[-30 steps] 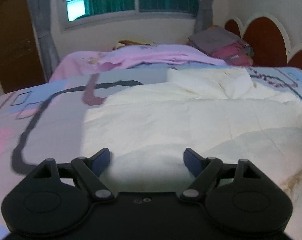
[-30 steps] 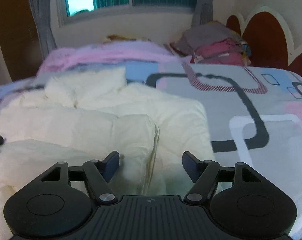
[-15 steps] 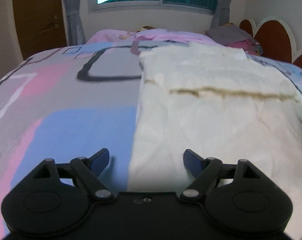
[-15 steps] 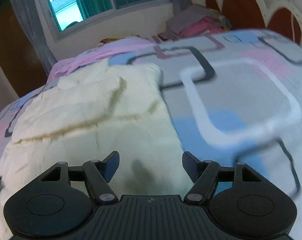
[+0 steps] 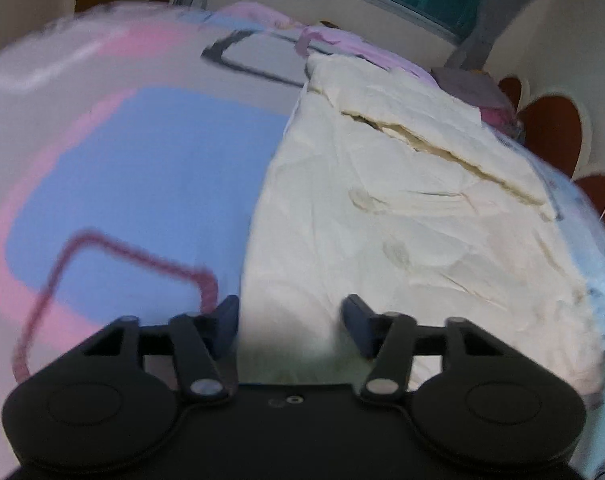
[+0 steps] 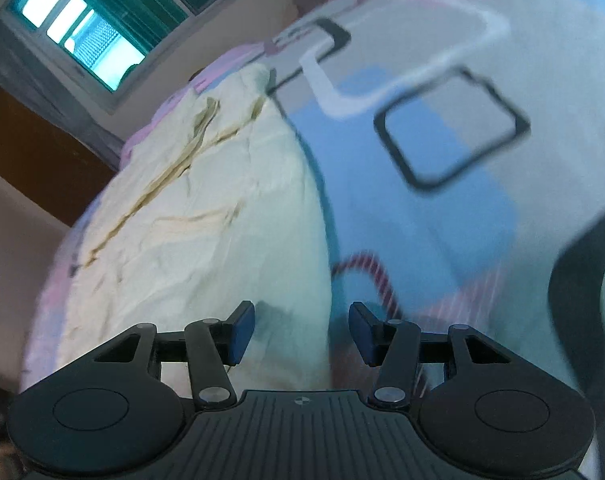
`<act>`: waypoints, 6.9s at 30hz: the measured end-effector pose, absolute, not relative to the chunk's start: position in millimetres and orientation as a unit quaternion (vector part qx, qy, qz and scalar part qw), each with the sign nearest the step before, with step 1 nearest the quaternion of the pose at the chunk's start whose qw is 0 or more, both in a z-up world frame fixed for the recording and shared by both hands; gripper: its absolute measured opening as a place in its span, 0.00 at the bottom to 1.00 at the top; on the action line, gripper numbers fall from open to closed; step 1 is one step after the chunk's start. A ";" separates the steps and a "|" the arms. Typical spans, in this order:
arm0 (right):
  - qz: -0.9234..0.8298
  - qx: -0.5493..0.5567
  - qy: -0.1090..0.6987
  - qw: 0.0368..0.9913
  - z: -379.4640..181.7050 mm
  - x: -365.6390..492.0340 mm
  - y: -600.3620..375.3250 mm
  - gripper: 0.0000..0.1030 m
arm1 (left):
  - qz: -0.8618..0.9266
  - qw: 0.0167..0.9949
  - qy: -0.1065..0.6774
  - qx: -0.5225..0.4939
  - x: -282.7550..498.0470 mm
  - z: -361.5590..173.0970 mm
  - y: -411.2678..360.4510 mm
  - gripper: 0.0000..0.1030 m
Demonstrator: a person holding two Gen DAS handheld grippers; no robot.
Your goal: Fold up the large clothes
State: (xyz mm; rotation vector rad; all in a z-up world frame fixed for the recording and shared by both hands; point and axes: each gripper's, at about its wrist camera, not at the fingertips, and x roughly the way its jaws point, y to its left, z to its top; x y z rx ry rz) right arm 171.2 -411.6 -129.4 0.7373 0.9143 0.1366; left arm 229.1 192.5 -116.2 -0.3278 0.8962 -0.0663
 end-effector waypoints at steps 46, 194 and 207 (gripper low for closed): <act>0.185 0.420 0.288 0.840 -38.0 238.4 -443.4 0.11 | -0.084 0.895 0.271 -0.344 254.4 -53.3 202.9 0.04; 0.006 0.477 0.334 0.813 -152.9 447.9 -392.4 0.34 | 0.000 0.844 0.328 -0.423 497.8 -166.4 163.8 0.24; 0.036 0.410 0.328 0.850 -98.4 389.7 -393.0 0.21 | -0.022 0.867 0.313 -0.387 433.1 -114.2 152.8 0.17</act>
